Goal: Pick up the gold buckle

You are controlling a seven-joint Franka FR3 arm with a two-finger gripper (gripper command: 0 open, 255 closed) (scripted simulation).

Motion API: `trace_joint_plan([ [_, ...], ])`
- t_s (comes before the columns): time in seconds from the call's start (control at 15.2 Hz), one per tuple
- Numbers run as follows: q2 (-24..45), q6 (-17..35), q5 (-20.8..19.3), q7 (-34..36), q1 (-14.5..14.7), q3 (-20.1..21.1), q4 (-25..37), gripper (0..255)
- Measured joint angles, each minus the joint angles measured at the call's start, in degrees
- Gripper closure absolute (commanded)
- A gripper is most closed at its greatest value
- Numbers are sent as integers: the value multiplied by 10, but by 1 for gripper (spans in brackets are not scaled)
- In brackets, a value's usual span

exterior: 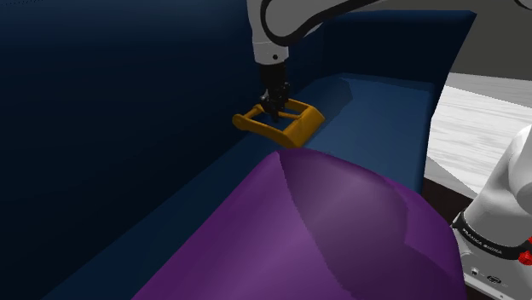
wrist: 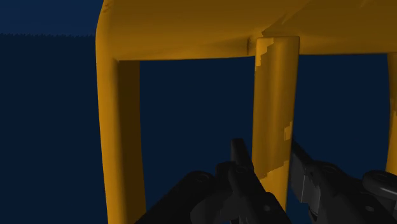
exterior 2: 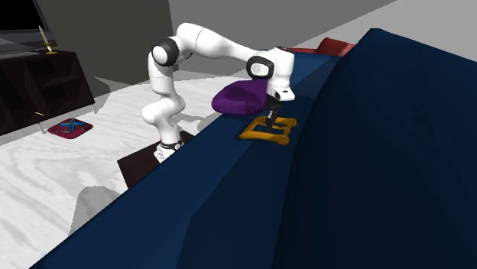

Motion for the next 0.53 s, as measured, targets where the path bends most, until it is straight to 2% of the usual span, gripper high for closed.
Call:
trace_joint_plan([
  [0.53, -2, -58, 1, -1, 1, 1, 57, 255],
])
